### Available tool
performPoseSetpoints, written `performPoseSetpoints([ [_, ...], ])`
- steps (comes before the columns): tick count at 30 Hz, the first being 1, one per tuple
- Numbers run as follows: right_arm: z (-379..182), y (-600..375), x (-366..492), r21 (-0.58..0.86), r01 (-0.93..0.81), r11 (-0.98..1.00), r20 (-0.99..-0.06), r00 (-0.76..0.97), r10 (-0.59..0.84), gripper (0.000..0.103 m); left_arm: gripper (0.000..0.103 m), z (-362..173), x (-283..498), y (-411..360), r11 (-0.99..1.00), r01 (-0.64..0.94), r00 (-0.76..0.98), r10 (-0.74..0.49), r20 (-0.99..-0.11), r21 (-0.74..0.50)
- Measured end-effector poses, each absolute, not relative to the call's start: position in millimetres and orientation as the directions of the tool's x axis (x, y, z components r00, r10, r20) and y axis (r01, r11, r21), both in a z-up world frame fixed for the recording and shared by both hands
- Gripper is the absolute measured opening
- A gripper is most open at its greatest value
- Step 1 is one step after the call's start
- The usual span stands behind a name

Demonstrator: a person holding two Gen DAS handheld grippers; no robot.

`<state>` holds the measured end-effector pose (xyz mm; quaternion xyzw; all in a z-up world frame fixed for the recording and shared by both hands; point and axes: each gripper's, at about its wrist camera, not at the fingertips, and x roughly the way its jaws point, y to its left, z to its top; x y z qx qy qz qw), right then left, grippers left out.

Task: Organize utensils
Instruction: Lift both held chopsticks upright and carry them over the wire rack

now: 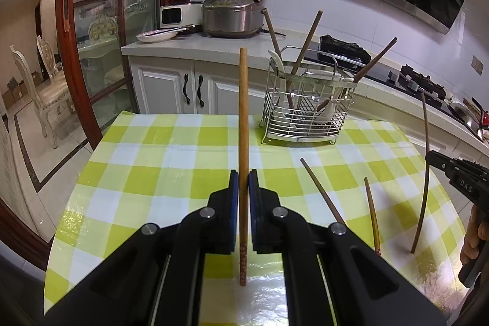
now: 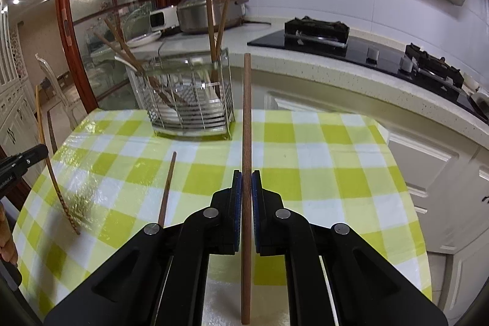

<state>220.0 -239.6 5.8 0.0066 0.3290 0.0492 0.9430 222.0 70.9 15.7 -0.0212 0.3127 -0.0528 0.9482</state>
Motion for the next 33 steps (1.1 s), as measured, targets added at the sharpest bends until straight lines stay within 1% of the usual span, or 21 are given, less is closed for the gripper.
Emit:
performPoseSetpoints([
  [15, 32.1, -240.9, 205.1, 0.047, -0.096, 0.994, -0.575, 0.811, 0.106, 0.007, 0.007, 26.1, 213.7, 70.5, 0.993, 0.093, 0.816, -0.117, -0.567, -0.072],
  [17, 30.7, -240.8, 205.4, 0.043, -0.096, 0.994, -0.583, 0.806, 0.103, 0.007, 0.007, 24.6, 214.1, 70.0, 0.993, 0.093, 0.812, -0.119, -0.571, -0.074],
  [21, 17.0, -244.5, 215.9, 0.037, -0.074, 0.997, -0.63, 0.772, 0.081, 0.008, 0.007, 23.1, 212.3, 69.2, 0.993, 0.097, 0.809, -0.122, -0.574, -0.074],
  [23, 6.6, -243.7, 226.3, 0.025, -0.078, 0.997, -0.664, 0.744, 0.075, 0.012, 0.007, 23.1, 212.5, 69.7, 0.992, 0.096, 0.81, -0.123, -0.574, -0.077],
  [24, -2.2, -244.4, 236.1, 0.034, -0.083, 0.996, -0.689, 0.72, 0.084, 0.02, 0.007, 23.1, 212.4, 69.8, 0.992, 0.097, 0.809, -0.124, -0.574, -0.078],
  [25, -10.6, -244.6, 245.3, 0.042, -0.088, 0.995, -0.707, 0.701, 0.092, 0.035, 0.007, 22.7, 212.8, 69.7, 0.992, 0.098, 0.808, -0.124, -0.575, -0.077],
  [27, -28.3, -244.0, 265.6, 0.032, -0.088, 0.996, -0.751, 0.655, 0.082, 0.056, 0.007, 22.5, 213.3, 70.1, 0.992, 0.097, 0.808, -0.123, -0.577, -0.076],
  [30, -54.0, -246.2, 297.2, 0.055, -0.082, 0.995, -0.81, 0.579, 0.093, 0.056, 0.007, 22.6, 213.4, 71.0, 0.993, 0.094, 0.809, -0.121, -0.575, -0.077],
  [32, -68.7, -243.0, 315.1, 0.043, -0.088, 0.995, -0.84, 0.536, 0.084, 0.055, 0.007, 22.4, 214.1, 74.5, 0.993, 0.086, 0.809, -0.116, -0.576, -0.08],
  [33, -74.8, -241.7, 322.2, 0.021, -0.08, 0.997, -0.852, 0.521, 0.059, 0.051, 0.007, 22.2, 214.1, 75.7, 0.993, 0.083, 0.81, -0.114, -0.575, -0.08],
])
